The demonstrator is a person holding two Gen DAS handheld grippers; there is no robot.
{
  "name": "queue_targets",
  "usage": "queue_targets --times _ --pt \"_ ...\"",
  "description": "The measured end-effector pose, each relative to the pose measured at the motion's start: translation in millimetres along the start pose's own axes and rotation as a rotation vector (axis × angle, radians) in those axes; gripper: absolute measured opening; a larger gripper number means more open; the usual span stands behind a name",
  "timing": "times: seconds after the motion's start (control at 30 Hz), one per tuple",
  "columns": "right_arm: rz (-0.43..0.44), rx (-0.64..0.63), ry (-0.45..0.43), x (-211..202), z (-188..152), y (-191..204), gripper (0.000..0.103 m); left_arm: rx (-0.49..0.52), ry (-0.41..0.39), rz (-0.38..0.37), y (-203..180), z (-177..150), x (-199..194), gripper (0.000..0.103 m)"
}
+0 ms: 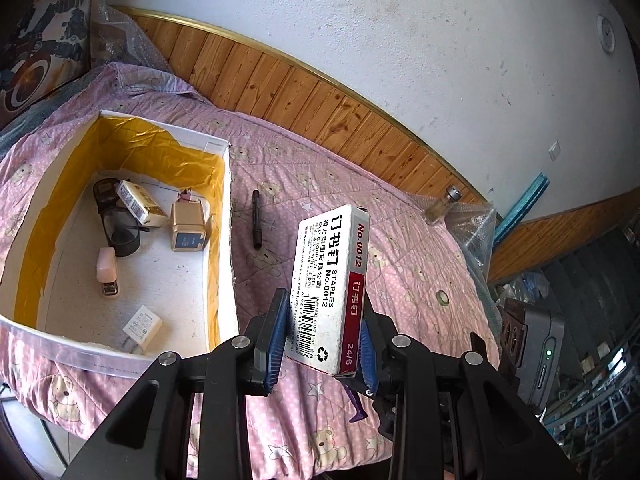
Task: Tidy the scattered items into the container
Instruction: 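Carry the staples box and purple figure over the white box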
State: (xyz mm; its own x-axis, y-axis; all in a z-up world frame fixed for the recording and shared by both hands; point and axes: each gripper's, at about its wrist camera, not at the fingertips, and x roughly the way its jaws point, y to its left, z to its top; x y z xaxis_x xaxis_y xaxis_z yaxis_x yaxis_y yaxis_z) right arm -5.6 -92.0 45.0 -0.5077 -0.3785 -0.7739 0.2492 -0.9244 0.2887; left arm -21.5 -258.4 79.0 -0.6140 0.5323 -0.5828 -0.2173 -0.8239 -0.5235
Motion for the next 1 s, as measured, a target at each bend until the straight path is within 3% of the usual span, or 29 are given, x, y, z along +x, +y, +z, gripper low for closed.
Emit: queue_targets --times 0.53,1.0 --pt "0.052 -0.096 -0.046 -12.8 27.6 46.8 0.027 -0.041 -0.06 0.052 27.6 17.7 -33.5 0.033" --pt "0.119 -0.211 0.01 23.9 52.5 93.7 0.027 -0.132 -0.119 0.15 90.1 27.8 -63.4 0.033"
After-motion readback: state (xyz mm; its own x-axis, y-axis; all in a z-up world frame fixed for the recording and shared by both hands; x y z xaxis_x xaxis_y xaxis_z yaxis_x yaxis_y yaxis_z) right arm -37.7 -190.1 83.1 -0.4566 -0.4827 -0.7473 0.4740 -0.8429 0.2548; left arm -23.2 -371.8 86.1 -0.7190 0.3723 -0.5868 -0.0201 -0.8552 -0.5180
